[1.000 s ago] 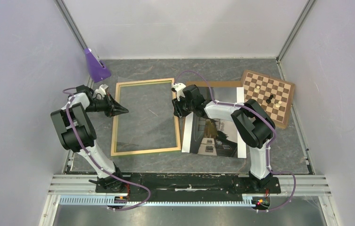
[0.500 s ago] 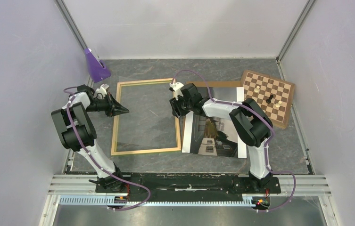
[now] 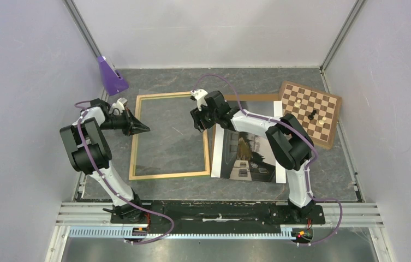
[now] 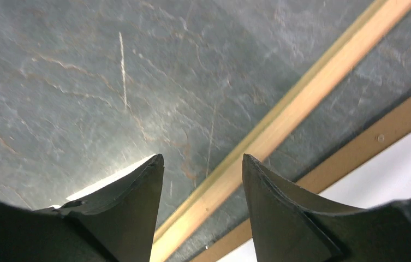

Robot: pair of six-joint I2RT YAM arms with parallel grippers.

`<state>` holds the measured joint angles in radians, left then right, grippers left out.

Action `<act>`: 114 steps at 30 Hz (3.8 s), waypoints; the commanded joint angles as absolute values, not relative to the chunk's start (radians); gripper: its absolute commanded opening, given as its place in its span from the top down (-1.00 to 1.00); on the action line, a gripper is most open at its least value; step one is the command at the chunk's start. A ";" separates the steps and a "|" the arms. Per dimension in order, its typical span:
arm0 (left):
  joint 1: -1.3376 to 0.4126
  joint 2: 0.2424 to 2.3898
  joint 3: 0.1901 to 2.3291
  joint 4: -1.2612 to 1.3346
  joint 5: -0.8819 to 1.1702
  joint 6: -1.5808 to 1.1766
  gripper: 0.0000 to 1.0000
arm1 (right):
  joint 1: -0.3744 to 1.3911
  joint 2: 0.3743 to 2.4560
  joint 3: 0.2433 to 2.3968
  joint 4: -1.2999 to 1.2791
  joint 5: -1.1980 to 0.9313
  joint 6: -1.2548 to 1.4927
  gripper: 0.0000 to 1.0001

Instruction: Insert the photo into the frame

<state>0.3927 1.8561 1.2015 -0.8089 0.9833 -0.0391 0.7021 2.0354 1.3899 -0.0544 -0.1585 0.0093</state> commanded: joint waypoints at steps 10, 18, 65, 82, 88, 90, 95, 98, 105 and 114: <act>0.380 1.873 1.227 -0.821 0.974 -0.001 0.95 | 0.789 2.175 1.644 -0.097 -0.230 -0.057 -0.19; 0.380 1.869 1.213 -0.812 0.964 0.029 0.95 | 0.841 2.239 1.747 -0.114 -0.297 -0.106 -0.20; 0.359 1.899 1.204 -0.793 0.886 0.057 0.95 | 0.881 2.360 1.865 -0.123 -0.383 -0.181 -0.21; 0.355 1.899 1.199 -0.782 0.849 0.067 0.95 | 0.888 2.400 1.897 -0.123 -0.384 -0.200 -0.22; 0.356 1.898 1.201 -0.779 0.830 0.074 0.95 | 0.888 2.407 1.899 -0.121 -0.382 -0.206 -0.22; 0.356 1.898 1.201 -0.779 0.823 0.077 0.94 | 0.889 2.407 1.901 -0.121 -0.380 -0.207 -0.22; 0.356 1.897 1.200 -0.779 0.809 0.083 0.86 | 0.890 2.407 1.902 -0.122 -0.378 -0.213 -0.22; 0.355 1.899 1.204 -0.779 0.800 0.085 0.81 | 0.889 2.406 1.901 -0.121 -0.374 -0.219 -0.22; 0.355 1.900 1.205 -0.778 0.792 0.088 0.66 | 0.890 2.404 1.893 -0.125 -0.364 -0.230 -0.22; 0.354 1.904 1.204 -0.780 0.782 0.089 0.30 | 0.888 2.397 1.863 -0.125 -0.341 -0.242 -0.21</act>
<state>0.3576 1.9049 1.2003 -0.7837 0.7868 0.0437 0.8818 2.3894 1.8610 -0.1444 -0.3614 -0.2192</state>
